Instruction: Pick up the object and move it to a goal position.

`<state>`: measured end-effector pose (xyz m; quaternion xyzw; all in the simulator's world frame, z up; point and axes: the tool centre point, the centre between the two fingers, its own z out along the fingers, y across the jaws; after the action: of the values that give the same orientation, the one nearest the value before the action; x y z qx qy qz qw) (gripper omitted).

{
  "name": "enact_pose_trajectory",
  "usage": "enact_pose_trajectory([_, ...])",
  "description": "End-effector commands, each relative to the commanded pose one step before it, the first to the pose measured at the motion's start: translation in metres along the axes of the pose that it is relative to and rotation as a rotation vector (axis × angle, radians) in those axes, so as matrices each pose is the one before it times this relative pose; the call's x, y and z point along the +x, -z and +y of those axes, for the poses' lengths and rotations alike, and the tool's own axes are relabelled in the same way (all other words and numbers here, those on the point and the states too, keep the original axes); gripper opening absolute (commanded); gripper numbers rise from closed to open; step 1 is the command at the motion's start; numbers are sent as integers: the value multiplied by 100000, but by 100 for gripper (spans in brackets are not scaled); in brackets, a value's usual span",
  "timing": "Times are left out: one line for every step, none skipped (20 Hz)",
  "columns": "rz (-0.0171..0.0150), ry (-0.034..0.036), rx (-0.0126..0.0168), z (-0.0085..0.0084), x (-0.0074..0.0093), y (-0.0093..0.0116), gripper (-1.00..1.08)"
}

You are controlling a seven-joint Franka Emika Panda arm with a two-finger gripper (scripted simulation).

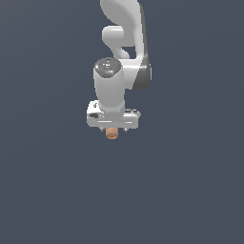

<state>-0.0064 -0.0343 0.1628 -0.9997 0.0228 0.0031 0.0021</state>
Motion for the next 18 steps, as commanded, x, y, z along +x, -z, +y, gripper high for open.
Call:
enact_pose_trajectory([0,0,0,1,0,0,100])
enact_pose_trajectory([75,-58,-24,40,17,26,100])
enact_pose_trajectory([261,-211,-79,139,44,102,100])
enact_pose_trajectory([413,-338,-126,222,78,159,100])
enact_pose_trajectory([581,-481,-179,311,113,228,100])
enact_pose_trajectory([743,-629,-231,396,152,301,100])
enact_pose_trajectory([822,-718,-259,435,183,349,100])
enact_pose_trajectory([678,-620,-216,354,168,307,100])
enact_pose_trajectory([517,-503,-166,264,146,256,100])
enact_pose_trajectory([352,-374,-114,173,118,197,100])
enact_pose_trajectory([179,-224,-58,81,79,125,100])
enact_pose_trajectory([0,0,0,-32,27,25,100])
enact_pose_trajectory([-60,28,20,-11,-25,-27,100])
enact_pose_trajectory([-115,154,37,-46,-56,-92,100])
enact_pose_trajectory([-98,193,31,-27,-86,-120,100])
enact_pose_trajectory([-79,224,25,-3,-113,-150,100])
enact_pose_trajectory([-73,274,23,9,-142,-185,100])
enact_pose_trajectory([-69,316,21,25,-173,-218,100])
